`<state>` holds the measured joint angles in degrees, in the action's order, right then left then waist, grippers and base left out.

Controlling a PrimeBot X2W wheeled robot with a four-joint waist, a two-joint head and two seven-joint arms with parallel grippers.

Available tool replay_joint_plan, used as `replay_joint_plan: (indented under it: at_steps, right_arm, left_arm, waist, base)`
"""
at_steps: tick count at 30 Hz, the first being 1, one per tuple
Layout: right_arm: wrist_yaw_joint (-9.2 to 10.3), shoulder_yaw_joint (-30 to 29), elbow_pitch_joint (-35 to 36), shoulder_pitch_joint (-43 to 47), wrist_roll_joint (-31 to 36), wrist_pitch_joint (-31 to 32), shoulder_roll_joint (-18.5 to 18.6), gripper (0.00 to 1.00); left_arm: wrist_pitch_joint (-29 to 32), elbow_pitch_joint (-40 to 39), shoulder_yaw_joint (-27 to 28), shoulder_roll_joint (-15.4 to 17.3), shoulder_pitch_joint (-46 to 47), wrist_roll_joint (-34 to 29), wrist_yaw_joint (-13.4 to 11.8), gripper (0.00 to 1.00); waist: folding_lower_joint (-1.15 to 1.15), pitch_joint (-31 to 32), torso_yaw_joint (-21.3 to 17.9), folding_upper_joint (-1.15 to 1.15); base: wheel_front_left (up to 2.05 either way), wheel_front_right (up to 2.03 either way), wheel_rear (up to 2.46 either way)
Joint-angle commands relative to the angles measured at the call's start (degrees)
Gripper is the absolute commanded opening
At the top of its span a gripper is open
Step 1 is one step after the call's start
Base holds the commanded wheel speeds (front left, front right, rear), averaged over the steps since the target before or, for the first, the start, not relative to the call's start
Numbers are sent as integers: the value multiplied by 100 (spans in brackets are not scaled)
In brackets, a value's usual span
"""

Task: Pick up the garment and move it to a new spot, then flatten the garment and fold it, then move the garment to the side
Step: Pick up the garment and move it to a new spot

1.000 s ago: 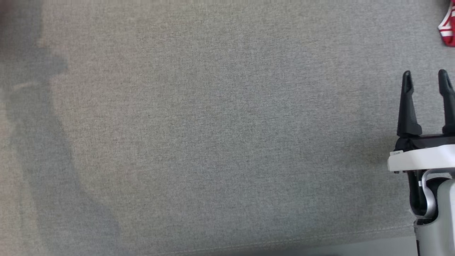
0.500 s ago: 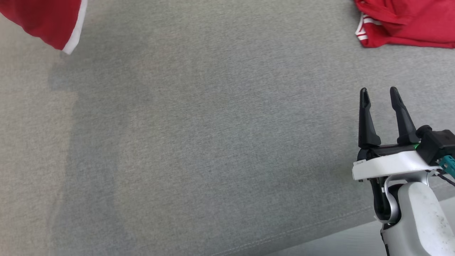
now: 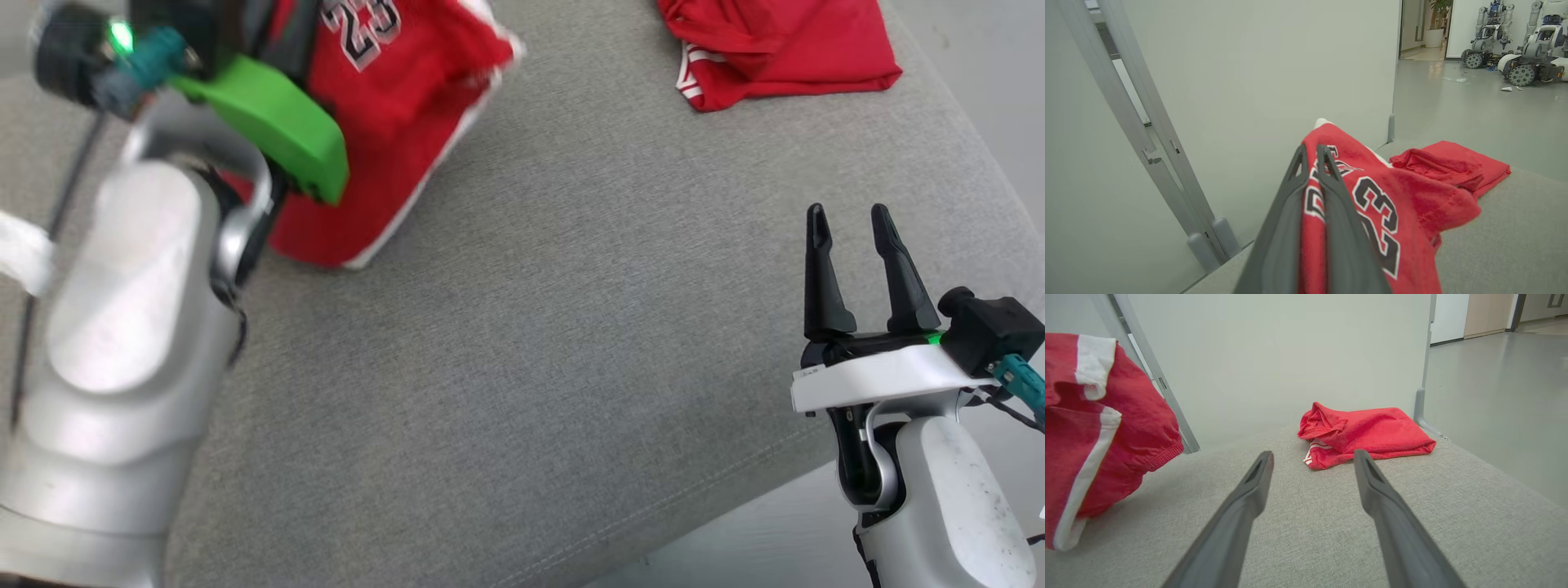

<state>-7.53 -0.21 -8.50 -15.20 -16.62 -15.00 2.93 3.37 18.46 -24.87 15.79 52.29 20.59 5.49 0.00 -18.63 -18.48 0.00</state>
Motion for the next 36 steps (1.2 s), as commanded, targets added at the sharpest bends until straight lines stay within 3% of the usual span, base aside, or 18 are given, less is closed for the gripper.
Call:
replay_joint_plan:
  at_steps: [1,10,11,12,13,23,36]
  right_arm:
    - [9,-1,34,57,-39,-22,-3,100]
    - [9,2,5,195,-81,-22,-3,100]
    - [9,14,-9,203,-63,-21,-3,100]
    - [9,20,-23,208,-45,-20,-3,100]
    - [9,20,-32,218,-28,-19,0,100]
    - [9,-21,-81,352,177,-20,0,100]
    - [9,37,-158,503,471,-20,2,100]
  left_arm:
    - [-56,32,-27,-26,-288,63,-60,0]
    - [-517,559,-314,-323,-1685,198,-256,0]
    - [-563,614,-369,-360,-1785,213,-243,29]
    - [-579,659,-398,-396,-1857,252,-217,82]
    - [-668,662,-378,-452,-1905,304,-208,100]
    - [-1550,481,-75,-345,-2052,244,-496,100]
    - [-1855,-79,566,41,-3041,257,-916,100]
  waist:
    - [0,26,-69,0]
    - [0,168,-8,0]
    - [0,204,28,0]
    - [0,234,57,0]
    - [0,268,104,0]
    - [0,762,589,0]
    - [0,1349,1358,0]
  base:
    - [0,0,0]
    - [0,0,0]
    - [0,0,0]
    - [0,0,0]
    - [0,0,0]
    - [0,0,0]
    - [0,0,0]
